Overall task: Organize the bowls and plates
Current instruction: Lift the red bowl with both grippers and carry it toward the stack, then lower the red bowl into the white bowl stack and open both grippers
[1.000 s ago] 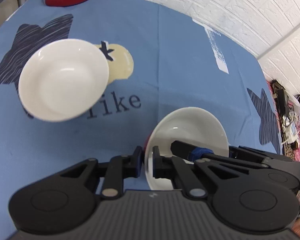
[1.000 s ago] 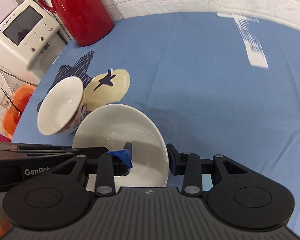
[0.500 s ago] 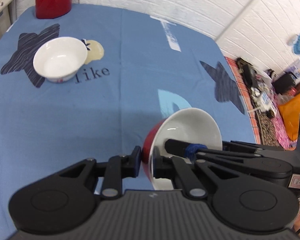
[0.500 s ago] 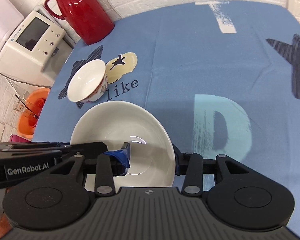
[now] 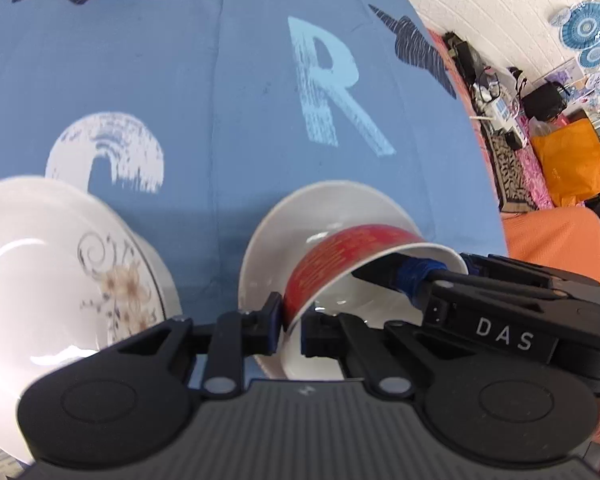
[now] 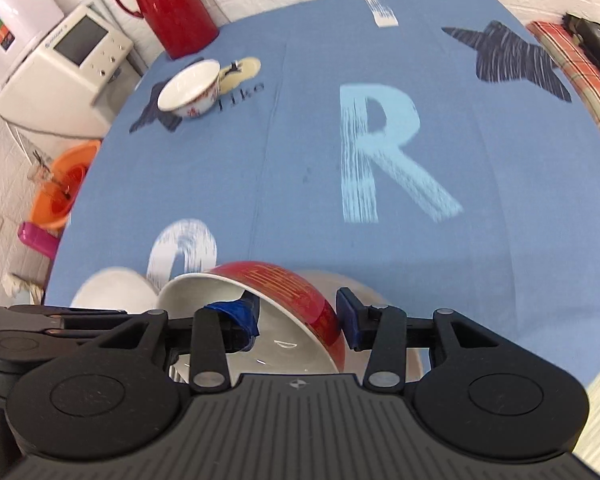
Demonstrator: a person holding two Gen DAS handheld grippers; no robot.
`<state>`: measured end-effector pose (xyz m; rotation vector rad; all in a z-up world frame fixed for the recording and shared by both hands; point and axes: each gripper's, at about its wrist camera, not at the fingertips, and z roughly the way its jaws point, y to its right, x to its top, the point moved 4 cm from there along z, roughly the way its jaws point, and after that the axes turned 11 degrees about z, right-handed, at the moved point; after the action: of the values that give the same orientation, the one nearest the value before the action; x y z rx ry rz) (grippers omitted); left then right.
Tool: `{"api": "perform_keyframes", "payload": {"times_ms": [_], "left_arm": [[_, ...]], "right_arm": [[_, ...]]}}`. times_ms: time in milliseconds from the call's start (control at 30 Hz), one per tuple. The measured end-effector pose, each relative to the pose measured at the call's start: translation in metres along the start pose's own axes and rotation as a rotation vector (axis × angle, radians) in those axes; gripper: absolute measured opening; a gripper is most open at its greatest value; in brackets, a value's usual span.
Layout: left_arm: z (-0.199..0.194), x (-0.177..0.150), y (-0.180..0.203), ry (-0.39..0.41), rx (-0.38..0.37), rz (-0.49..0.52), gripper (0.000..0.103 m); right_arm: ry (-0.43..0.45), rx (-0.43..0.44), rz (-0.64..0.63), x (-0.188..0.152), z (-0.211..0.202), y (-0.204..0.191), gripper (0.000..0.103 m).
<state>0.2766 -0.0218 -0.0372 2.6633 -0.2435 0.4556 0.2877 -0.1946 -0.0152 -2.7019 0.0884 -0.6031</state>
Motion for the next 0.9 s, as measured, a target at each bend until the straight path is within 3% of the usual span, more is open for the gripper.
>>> {"api": "perform_keyframes", "payload": {"times_ms": [233,567,767,800,867,900], "left_arm": [[0.013,-0.007,0.004,-0.017,0.02,0.018,0.0],[0.037,0.004,0.014,-0.04,0.024,0.074,0.0],[0.021,0.008,0.015,-0.012,0.034,0.134,0.0],[0.017,0.009,0.015,-0.008,0.036,0.142,0.004],[0.002,0.011,0.014,0.015,0.025,0.154,0.033],[-0.007,0.013,0.012,0.042,0.023,0.158,0.056]], "right_arm": [[-0.019,-0.006,0.025,-0.027,0.012,0.011,0.026],[0.008,-0.03,0.048,-0.022,0.019,0.034,0.028],[0.033,0.019,0.091,-0.012,0.01,0.042,0.027],[0.039,0.024,0.092,-0.008,0.006,0.041,0.027],[0.056,0.028,0.087,-0.003,-0.002,0.04,0.028],[0.07,0.018,0.082,0.001,-0.006,0.039,0.028]]}}
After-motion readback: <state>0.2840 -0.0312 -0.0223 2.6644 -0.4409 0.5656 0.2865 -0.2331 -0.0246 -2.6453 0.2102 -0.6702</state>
